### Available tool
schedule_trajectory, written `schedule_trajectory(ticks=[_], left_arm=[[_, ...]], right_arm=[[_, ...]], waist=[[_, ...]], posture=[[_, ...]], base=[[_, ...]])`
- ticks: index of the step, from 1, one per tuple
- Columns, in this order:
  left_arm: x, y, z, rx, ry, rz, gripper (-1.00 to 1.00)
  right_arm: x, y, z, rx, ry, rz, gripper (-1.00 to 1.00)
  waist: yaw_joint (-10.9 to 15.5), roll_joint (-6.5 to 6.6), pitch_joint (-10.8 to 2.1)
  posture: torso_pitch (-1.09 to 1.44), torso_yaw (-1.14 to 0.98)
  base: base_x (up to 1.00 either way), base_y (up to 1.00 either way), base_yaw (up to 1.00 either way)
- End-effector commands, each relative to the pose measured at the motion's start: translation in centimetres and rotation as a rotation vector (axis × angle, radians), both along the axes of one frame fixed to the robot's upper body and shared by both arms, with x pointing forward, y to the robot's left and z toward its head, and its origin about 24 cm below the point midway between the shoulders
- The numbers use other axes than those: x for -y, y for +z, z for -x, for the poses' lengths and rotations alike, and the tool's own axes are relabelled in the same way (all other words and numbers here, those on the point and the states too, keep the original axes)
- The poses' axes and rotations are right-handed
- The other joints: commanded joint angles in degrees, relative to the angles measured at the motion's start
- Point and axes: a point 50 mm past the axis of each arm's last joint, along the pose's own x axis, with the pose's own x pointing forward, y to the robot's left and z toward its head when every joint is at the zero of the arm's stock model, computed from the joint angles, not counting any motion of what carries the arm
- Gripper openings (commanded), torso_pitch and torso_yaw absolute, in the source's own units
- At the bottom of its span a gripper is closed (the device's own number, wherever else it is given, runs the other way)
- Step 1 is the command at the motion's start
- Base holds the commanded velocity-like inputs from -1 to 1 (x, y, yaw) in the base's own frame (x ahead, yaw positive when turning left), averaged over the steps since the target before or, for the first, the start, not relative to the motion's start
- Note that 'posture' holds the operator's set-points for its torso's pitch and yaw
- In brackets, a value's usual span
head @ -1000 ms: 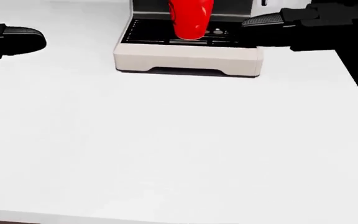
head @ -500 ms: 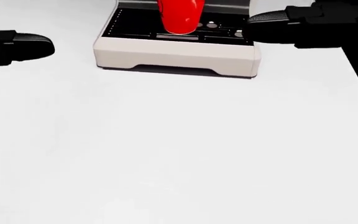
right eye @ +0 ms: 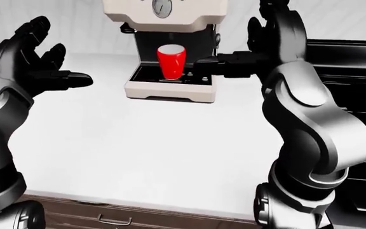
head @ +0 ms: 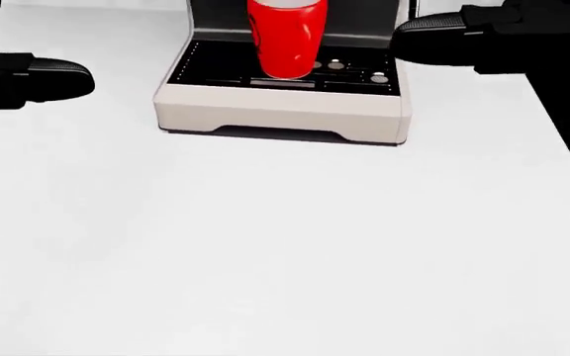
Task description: Press the button on the coffee machine to serve coffee.
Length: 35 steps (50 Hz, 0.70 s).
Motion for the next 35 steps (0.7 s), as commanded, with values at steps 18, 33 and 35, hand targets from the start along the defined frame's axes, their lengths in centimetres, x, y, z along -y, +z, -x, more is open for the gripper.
schedule_trajectory(ticks=[18, 33, 35], left_arm=[[0.2, 1.1, 0.2, 0.076, -0.009, -0.006, 1.0], [0.2, 0.8, 0.1, 0.071, -0.012, 0.004, 1.0], [0.2, 0.6, 0.0, 0.067, -0.013, 0.003, 1.0]], right_arm=[[0.2, 1.2, 0.5, 0.077, -0.003, -0.005, 1.0], [0.2, 1.2, 0.5, 0.079, -0.003, -0.005, 1.0], [0.2, 1.3, 0.5, 0.08, -0.002, -0.006, 1.0]], waist=[[0.19, -0.1, -6.41], [0.61, -0.16, -11.88], [0.7, -0.17, -12.65]], posture=[[-0.23, 0.0], [-0.33, 0.0], [-0.34, 0.0]], base=[[0.0, 0.0, 0.0], [0.0, 0.0, 0.0], [0.0, 0.0, 0.0]])
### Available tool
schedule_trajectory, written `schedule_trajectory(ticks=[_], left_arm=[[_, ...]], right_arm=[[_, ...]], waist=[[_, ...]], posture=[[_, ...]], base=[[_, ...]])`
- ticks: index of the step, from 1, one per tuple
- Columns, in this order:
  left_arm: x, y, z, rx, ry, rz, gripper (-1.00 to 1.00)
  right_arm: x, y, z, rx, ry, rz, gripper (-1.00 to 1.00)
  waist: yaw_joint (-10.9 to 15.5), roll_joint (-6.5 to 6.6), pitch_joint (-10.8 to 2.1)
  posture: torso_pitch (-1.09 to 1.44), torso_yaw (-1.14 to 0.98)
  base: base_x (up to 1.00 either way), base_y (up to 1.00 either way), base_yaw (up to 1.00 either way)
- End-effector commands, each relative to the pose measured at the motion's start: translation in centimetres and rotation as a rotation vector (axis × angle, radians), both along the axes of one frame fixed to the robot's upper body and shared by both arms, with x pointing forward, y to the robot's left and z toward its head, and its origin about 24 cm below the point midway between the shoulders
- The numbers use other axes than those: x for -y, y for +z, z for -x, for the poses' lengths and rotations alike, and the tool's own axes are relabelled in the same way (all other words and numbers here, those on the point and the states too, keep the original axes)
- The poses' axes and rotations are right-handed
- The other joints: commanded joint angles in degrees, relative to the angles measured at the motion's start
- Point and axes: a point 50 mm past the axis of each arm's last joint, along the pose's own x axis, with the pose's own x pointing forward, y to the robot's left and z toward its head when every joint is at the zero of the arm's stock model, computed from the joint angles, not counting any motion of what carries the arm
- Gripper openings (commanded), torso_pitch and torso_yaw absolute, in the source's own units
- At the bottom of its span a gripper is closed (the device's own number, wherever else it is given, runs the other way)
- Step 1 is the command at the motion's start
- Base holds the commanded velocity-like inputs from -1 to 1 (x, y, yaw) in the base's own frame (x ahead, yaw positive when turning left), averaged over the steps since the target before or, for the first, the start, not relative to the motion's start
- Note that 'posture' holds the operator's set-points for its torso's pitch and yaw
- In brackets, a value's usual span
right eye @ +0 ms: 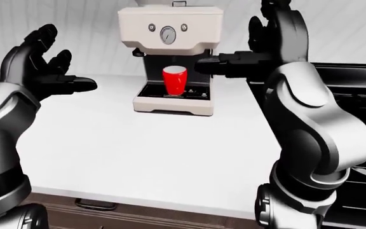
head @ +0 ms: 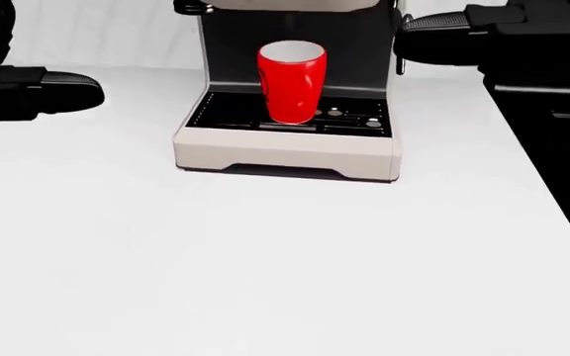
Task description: Press the button on the coffee machine to serve coffee.
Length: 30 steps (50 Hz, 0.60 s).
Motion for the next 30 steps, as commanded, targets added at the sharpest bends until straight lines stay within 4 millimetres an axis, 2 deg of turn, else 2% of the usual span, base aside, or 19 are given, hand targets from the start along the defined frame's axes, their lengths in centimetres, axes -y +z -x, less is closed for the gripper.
schedule_trajectory(ticks=[1, 9, 30], left_arm=[[0.18, 1.75, 0.49, 0.088, -0.007, -0.014, 1.0], [0.25, 1.32, 0.04, 0.08, -0.008, -0.008, 1.0], [0.28, 1.22, 0.13, 0.084, -0.011, 0.003, 1.0]], right_arm=[[0.06, 1.29, 0.52, 0.07, -0.004, -0.004, 1.0], [-0.01, 0.97, 0.15, 0.062, -0.004, -0.005, 1.0], [0.17, 1.21, 0.45, 0.071, -0.008, -0.005, 1.0]], waist=[[0.04, 0.07, -1.13], [0.32, -0.07, -3.99], [0.83, -0.28, -7.94]], posture=[[-0.35, 0.0], [-0.41, 0.0], [-0.55, 0.0]], base=[[0.0, 0.0, 0.0], [0.0, 0.0, 0.0], [0.0, 0.0, 0.0]])
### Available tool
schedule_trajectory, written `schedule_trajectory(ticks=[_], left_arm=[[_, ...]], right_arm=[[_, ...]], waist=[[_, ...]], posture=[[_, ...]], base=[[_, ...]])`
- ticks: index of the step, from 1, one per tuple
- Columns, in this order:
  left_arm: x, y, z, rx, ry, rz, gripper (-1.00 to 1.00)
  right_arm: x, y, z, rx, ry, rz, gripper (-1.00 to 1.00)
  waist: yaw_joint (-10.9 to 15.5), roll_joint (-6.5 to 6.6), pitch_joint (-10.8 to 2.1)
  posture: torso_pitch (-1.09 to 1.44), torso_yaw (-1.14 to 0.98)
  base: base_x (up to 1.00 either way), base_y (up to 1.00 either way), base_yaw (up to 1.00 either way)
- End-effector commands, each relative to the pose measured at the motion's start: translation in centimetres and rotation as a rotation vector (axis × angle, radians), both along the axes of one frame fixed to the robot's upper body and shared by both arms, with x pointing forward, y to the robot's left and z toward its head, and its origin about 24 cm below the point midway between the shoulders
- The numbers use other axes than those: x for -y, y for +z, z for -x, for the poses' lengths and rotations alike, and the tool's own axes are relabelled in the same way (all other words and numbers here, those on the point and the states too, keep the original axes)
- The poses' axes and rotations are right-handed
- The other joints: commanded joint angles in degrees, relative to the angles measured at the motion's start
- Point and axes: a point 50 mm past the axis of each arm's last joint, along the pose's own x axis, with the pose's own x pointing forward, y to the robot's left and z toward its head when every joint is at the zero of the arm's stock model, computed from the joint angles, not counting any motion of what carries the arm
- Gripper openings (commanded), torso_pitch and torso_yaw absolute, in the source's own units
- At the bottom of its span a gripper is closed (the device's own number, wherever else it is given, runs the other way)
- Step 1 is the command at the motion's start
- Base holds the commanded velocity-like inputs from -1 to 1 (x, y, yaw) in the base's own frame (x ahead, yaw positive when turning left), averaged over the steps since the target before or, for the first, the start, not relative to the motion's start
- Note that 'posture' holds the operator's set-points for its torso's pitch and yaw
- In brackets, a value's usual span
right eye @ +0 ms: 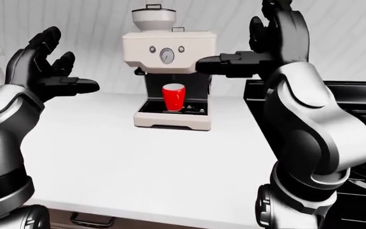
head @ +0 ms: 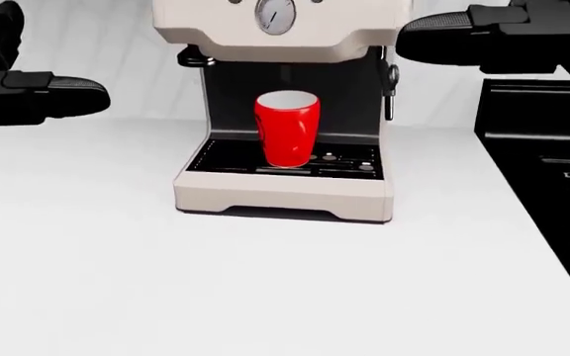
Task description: Press the button on the coffee machine to serve coffee.
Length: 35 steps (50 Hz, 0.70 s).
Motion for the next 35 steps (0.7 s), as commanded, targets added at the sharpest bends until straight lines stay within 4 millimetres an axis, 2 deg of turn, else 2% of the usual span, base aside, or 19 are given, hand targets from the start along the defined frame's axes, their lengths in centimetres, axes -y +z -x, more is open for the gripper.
schedule_trajectory(ticks=[1, 14, 26, 35], left_arm=[[0.1, 1.8, 0.4, 0.089, -0.001, -0.003, 1.0], [0.0, 2.0, 0.4, 0.095, -0.002, 0.002, 1.0], [0.3, 2.3, 0.5, 0.1, -0.013, 0.007, 1.0], [0.8, 4.0, -1.4, 0.086, -0.025, -0.019, 1.0]], right_arm=[[0.1, 1.3, 0.4, 0.069, -0.004, -0.004, 1.0], [0.1, 1.5, 0.5, 0.072, -0.004, -0.004, 1.0], [0.1, 1.3, 0.4, 0.07, -0.002, -0.006, 1.0], [0.2, 2.0, 0.8, 0.079, -0.008, -0.012, 1.0]], waist=[[0.0, 0.0, -0.53], [0.16, -0.08, -2.29], [0.12, -0.04, -2.48], [0.23, -0.2, -2.37]], posture=[[-0.55, 0.0], [-0.62, 0.0], [-0.62, 0.0], [-0.62, 0.0]], base=[[0.0, 0.0, 0.0], [0.0, 0.0, 0.0], [0.0, 0.0, 0.0], [0.0, 0.0, 0.0]])
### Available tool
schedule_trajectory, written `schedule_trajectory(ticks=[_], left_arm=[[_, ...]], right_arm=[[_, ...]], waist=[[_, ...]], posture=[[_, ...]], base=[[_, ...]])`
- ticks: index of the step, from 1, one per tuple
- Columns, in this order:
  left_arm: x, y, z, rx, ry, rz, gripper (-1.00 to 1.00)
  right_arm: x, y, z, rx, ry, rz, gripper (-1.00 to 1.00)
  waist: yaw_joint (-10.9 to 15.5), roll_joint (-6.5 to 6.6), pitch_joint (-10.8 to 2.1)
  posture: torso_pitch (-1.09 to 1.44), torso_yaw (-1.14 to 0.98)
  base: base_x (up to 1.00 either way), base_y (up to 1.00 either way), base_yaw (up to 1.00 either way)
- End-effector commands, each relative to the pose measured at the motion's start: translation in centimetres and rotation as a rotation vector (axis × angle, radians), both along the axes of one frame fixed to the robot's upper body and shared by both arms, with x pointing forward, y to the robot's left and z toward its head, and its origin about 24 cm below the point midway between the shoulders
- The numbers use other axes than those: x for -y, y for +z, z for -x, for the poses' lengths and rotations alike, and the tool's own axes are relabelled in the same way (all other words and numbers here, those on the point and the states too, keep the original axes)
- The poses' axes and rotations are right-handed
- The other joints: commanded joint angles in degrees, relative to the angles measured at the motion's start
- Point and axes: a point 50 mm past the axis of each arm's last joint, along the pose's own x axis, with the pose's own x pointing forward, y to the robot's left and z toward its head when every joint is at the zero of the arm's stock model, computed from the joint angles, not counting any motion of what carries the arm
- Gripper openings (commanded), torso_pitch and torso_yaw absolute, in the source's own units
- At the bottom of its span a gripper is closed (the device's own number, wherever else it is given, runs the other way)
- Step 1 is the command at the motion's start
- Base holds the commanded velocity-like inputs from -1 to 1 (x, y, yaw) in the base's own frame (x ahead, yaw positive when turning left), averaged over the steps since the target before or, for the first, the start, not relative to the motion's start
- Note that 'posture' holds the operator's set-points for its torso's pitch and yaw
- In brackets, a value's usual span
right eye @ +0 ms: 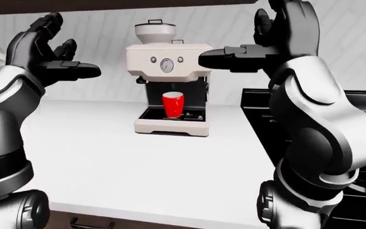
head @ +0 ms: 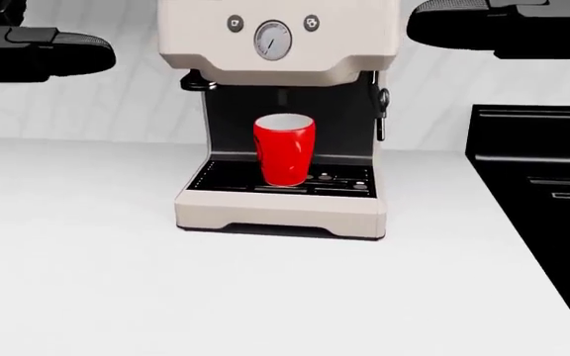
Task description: Press the button on the coffee machine to serve coffee.
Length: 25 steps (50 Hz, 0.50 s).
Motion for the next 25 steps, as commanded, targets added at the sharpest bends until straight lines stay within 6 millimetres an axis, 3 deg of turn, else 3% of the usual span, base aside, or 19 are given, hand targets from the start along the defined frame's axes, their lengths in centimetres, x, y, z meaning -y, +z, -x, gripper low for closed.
schedule_trajectory(ticks=[1, 10, 25], left_arm=[[0.3, 1.9, -0.2, 0.074, -0.012, -0.014, 1.0], [1.5, 4.0, -1.5, 0.057, -0.043, -0.024, 1.0], [3.6, 4.0, -2.9, -0.013, -0.117, -0.037, 1.0]], right_arm=[[0.1, 1.1, 0.3, 0.054, -0.004, -0.006, 1.0], [0.4, 1.4, 0.3, 0.063, -0.01, -0.013, 1.0], [0.8, 1.8, 0.7, 0.075, -0.017, -0.019, 1.0]], waist=[[-0.01, 0.0, -0.03], [0.03, -0.39, 0.01], [0.0, -0.92, 0.01]], posture=[[-0.62, 0.0], [-0.62, 0.0], [-0.62, 0.0]], base=[[0.0, 0.0, 0.0], [0.0, 0.0, 0.0], [0.0, 0.0, 0.0]])
